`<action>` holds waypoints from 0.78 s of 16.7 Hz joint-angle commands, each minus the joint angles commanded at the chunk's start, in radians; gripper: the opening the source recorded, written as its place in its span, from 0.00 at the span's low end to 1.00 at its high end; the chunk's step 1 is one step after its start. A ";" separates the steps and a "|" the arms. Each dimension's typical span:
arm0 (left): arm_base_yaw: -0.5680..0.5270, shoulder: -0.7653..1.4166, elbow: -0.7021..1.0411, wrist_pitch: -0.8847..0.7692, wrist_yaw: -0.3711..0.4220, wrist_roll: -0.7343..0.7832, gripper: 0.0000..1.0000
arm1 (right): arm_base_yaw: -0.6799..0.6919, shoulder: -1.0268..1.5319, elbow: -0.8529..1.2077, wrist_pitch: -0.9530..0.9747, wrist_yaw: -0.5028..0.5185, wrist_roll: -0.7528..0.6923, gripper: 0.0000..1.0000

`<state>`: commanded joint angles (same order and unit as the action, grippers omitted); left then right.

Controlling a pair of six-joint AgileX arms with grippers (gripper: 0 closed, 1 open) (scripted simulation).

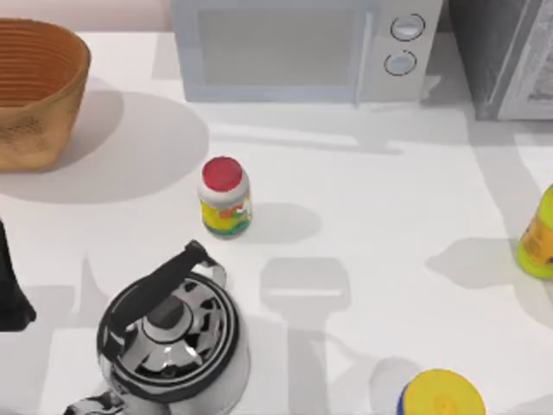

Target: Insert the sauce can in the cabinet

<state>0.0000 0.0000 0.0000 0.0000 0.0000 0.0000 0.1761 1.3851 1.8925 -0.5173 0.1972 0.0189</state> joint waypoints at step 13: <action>0.000 0.000 0.000 0.000 0.000 0.000 1.00 | -0.071 0.480 0.402 0.074 -0.074 0.000 0.00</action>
<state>0.0000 0.0000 0.0000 0.0000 0.0000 0.0000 0.1048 1.8655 2.2941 -0.4430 0.1232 0.0184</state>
